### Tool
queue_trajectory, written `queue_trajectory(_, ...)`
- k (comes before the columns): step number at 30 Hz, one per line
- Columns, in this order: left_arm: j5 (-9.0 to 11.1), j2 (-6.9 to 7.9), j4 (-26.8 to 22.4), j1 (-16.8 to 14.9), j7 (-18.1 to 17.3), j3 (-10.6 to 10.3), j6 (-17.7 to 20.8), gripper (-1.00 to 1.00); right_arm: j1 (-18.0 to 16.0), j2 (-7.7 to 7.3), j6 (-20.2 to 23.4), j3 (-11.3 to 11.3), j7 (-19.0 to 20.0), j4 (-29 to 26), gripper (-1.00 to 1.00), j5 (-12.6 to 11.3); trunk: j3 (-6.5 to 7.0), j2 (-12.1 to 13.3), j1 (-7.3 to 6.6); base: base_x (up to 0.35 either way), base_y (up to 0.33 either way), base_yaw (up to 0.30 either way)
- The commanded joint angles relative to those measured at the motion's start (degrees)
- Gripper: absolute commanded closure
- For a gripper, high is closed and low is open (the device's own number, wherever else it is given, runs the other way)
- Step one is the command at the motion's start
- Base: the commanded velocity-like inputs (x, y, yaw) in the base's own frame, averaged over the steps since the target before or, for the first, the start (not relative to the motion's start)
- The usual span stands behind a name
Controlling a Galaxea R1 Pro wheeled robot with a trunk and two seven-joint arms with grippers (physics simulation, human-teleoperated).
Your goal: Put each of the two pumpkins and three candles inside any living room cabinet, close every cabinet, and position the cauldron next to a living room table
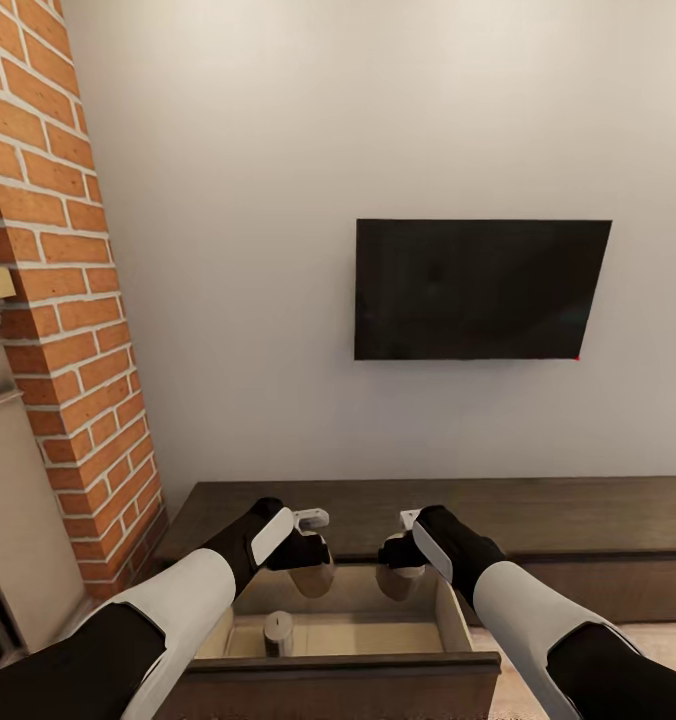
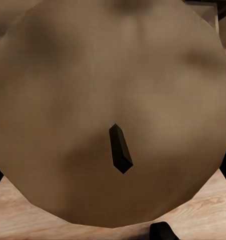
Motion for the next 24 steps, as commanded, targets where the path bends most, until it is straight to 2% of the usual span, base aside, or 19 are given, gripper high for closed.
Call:
queue_trajectory(1,0.4,0.0,-0.1,-0.1,0.4,-0.2,0.1,1.0,-0.1,-0.05,0.2,0.4,-0.4,-0.1,1.0,-0.6,-0.34,-0.5,0.22,0.0,0.0,0.0)
queue_trajectory(6,0.4,0.0,-0.1,-0.1,0.3,-0.2,0.1,1.0,-0.1,-0.05,0.2,0.4,-0.4,0.0,1.0,-0.6,-1.69,-2.5,1.32,0.0,0.0,0.0)
queue_trajectory(16,0.4,0.0,-0.1,-0.1,0.3,-0.2,-0.1,1.0,-0.1,-0.05,0.1,0.4,-0.3,0.0,1.0,-0.6,-2.61,-2.5,1.32,0.0,0.0,0.0)
queue_trajectory(21,0.4,0.0,-0.1,-0.1,0.3,-0.2,-3.4,1.0,-0.1,0.06,-0.3,0.5,-0.3,0.6,1.0,-0.5,-3.07,-2.5,1.32,0.0,0.0,0.0)
queue_trajectory(24,0.4,0.0,-0.1,-0.1,0.2,-0.2,-4.3,1.0,-0.1,0.82,-3.2,0.5,-0.3,3.5,1.0,-0.4,-3.34,-2.5,1.32,0.0,0.0,0.0)
